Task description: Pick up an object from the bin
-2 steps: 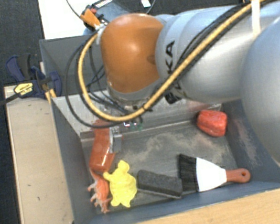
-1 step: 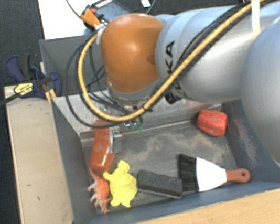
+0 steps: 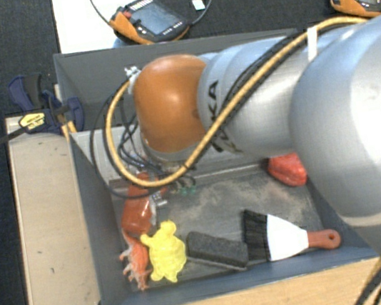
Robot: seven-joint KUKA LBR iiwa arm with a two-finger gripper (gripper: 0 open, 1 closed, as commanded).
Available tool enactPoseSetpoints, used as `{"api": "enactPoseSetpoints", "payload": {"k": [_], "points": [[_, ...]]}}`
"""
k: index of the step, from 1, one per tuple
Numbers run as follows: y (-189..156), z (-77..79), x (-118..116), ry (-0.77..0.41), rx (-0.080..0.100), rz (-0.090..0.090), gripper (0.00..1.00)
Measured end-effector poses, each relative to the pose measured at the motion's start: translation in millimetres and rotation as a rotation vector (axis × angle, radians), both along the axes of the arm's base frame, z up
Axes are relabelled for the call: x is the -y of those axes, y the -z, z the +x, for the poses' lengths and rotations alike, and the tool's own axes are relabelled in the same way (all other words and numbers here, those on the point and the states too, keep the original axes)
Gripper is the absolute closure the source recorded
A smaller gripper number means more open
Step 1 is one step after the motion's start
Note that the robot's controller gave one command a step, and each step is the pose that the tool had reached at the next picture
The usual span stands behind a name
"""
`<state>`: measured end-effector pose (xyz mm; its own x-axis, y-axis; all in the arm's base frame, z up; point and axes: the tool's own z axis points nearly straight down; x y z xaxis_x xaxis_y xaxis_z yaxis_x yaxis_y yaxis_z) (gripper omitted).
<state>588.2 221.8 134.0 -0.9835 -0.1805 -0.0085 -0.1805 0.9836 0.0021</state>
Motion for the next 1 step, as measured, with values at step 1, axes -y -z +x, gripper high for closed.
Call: {"api": "enactPoseSetpoints", "payload": {"k": [1], "points": [[16.1,-2.5,2.3,-0.013,-0.005,-0.002,0.0]]}}
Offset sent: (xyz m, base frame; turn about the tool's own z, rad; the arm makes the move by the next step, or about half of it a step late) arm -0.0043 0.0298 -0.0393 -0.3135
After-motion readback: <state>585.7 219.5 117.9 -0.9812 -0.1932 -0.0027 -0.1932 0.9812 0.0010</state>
